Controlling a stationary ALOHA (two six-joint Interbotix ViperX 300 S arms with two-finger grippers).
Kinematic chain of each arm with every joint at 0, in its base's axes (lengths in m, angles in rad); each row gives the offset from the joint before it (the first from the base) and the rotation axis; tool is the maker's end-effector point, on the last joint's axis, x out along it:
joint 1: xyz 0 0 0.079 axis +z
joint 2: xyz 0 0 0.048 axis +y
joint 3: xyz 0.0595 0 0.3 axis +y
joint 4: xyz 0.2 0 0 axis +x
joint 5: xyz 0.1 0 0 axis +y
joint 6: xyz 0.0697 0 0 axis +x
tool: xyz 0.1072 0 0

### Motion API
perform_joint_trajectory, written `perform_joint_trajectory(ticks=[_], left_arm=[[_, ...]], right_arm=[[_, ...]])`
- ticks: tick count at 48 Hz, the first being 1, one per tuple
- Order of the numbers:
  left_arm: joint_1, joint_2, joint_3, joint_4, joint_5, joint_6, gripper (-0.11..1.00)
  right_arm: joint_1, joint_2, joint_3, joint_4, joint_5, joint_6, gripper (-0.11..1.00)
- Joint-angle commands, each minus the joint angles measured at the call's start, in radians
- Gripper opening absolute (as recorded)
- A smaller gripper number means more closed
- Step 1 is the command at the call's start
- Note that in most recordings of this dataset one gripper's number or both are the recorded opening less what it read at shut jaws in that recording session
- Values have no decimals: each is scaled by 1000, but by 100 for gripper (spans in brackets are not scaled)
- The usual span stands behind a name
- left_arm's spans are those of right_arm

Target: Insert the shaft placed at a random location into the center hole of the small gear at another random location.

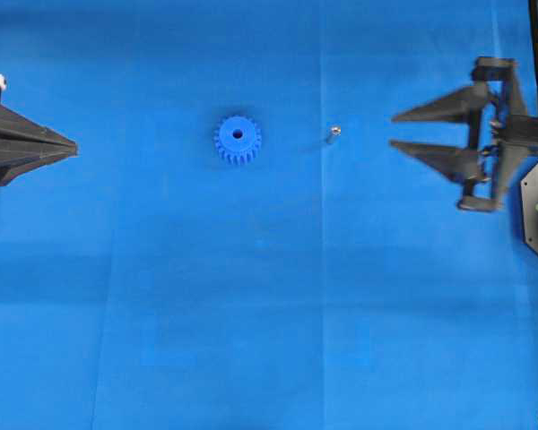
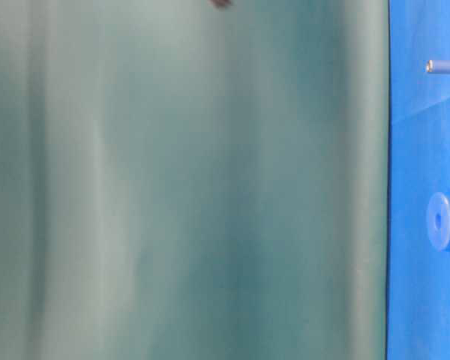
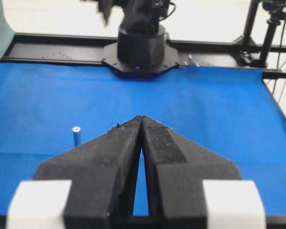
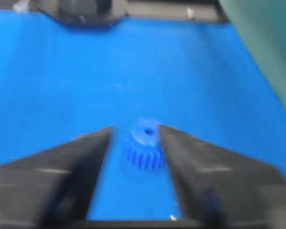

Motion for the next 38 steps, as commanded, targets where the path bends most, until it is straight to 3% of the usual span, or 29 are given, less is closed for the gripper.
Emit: perform_joint_trajectory(ticks=[1, 5, 7, 12, 24, 38], left_arm=[[-2, 5, -8, 2, -9, 0, 0], [-3, 3, -5, 2, -9, 0, 0], [-2, 5, -5, 2, -9, 0, 0], [-2, 2, -2, 2, -9, 0, 0], [-2, -2, 2, 2, -9, 0, 0], [6, -2, 5, 2, -9, 0, 0]], right_arm=[[-21, 86, -15, 14, -55, 0, 60], [-31, 169, -20, 18, -109, 0, 83], [-35, 209, -23, 20, -133, 0, 87], [-55, 313, -34, 40, -193, 0, 78], [-66, 500, -46, 54, -305, -2, 79], [-67, 630, -71, 101, -331, -2, 78]])
